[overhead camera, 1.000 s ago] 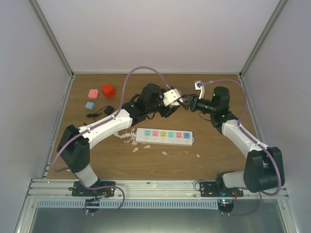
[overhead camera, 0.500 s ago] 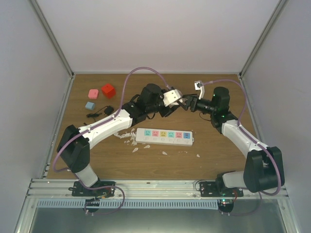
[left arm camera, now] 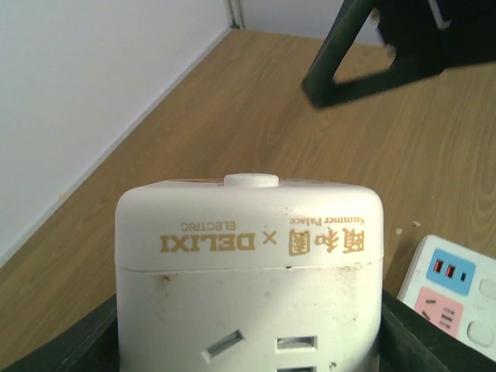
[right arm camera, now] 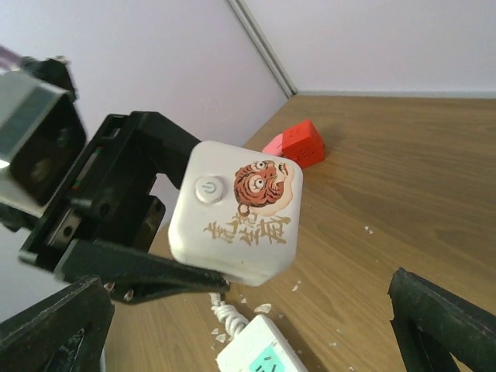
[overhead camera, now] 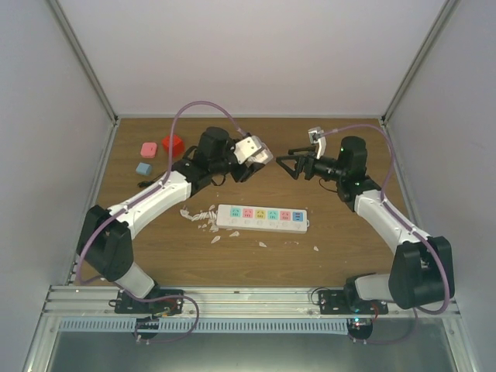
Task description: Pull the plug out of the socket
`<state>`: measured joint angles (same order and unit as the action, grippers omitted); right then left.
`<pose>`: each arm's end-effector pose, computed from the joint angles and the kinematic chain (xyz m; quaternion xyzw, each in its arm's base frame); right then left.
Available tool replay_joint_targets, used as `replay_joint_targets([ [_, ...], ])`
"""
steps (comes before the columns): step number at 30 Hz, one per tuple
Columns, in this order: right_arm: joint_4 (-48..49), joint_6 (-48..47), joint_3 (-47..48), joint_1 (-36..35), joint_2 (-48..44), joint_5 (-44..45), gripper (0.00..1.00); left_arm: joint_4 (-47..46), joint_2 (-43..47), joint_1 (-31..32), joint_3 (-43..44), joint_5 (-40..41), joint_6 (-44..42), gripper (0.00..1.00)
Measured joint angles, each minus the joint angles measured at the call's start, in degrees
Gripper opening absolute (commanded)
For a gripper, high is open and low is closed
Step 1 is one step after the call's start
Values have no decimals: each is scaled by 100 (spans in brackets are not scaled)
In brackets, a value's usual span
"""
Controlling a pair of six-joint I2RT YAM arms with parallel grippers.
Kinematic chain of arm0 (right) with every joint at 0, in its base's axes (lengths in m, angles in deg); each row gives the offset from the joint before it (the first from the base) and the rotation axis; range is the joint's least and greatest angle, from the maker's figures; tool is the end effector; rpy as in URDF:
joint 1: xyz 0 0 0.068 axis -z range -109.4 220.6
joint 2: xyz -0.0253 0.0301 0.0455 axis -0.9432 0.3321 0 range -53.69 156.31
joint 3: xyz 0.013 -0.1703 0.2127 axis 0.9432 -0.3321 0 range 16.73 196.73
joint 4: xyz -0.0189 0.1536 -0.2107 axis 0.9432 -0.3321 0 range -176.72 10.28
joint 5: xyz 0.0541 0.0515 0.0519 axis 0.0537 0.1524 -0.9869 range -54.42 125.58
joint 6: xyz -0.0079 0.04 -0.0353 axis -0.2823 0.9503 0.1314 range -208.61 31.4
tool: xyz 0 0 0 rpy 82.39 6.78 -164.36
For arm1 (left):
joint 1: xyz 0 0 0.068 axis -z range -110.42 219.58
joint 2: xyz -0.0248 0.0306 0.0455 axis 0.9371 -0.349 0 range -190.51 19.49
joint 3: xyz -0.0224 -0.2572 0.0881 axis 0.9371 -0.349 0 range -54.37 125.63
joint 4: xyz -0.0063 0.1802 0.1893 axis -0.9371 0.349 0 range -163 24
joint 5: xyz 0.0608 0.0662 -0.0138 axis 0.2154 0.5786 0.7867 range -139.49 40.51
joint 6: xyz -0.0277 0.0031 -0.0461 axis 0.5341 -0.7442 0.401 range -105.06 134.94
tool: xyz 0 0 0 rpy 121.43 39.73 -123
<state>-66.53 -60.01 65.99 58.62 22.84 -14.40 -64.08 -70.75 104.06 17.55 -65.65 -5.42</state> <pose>0.2856 0.0885 0.2876 -0.1539 0.7446 0.5058 0.4074 0.2984 -0.2170 0.3080 0.4542 0.7166 -0.1825 0.4969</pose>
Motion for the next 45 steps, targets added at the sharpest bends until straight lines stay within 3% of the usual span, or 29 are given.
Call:
replay_joint_targets([
  [11, -739, -1589, 328, 0, -127, -173, 100, 682, 431, -1397, -649, -793, -197, 38],
  [22, -1744, -3534, 380, -50, -155, -310, 100, 1692, 1314, -2973, -1572, -1322, -1080, 38],
  [31, -2575, -4861, 385, -264, -146, -144, 100, 2260, 1478, -4177, -2041, -1335, -1950, 39],
  [45, -2994, -5834, 380, -920, 313, 684, 100, 2645, 1300, -5169, -2704, -970, -2968, 43],
])
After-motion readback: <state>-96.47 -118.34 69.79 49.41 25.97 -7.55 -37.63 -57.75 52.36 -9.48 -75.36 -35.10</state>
